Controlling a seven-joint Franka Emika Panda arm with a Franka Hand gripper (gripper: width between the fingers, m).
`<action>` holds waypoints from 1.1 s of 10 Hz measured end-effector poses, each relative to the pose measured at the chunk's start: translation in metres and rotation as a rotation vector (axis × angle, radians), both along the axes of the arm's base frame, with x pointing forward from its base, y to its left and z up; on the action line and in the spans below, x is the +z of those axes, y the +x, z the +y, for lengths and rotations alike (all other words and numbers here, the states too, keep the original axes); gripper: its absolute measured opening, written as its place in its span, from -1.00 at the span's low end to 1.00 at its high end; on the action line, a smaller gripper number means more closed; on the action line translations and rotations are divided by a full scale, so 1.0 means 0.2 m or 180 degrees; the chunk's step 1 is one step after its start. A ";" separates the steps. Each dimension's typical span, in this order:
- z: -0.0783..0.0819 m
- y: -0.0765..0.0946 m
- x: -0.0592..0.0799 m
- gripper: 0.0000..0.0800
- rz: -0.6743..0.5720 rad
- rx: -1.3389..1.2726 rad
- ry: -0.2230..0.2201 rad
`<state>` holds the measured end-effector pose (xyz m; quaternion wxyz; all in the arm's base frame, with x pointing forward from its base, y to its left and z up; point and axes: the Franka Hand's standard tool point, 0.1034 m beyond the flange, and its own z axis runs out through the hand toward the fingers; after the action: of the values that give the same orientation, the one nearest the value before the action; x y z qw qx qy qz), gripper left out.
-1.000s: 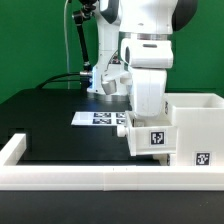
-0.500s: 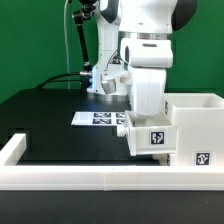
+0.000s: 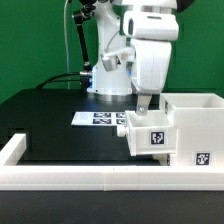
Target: Assemble drawer
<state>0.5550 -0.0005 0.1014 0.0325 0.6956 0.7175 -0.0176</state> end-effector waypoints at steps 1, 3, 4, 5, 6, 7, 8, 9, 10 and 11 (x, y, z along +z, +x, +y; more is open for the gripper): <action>-0.08 -0.01 0.03 0.62 0.0054 0.0100 -0.0042; -0.21 0.00 0.07 0.62 0.0076 0.0187 -0.0073; -0.21 0.00 0.06 0.62 0.0087 0.0186 -0.0068; -0.20 0.00 0.06 0.62 0.0087 0.0194 -0.0068; -0.21 0.00 0.06 0.62 0.0096 0.0233 -0.0040; -0.24 0.00 0.04 0.62 0.0128 0.0292 0.0174; -0.28 0.02 -0.02 0.62 0.0153 0.0296 0.0360; -0.29 0.06 -0.05 0.62 0.0172 0.0223 0.0473; -0.28 0.09 -0.07 0.62 0.0176 0.0240 0.0558; -0.28 0.11 -0.09 0.62 0.0212 0.0262 0.0682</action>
Offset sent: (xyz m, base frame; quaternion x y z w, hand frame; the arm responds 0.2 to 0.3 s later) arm 0.0000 0.0000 0.0000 0.0000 0.0650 0.0000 0.9979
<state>0.5764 -0.0573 0.0840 -0.0652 0.6641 0.7438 0.0375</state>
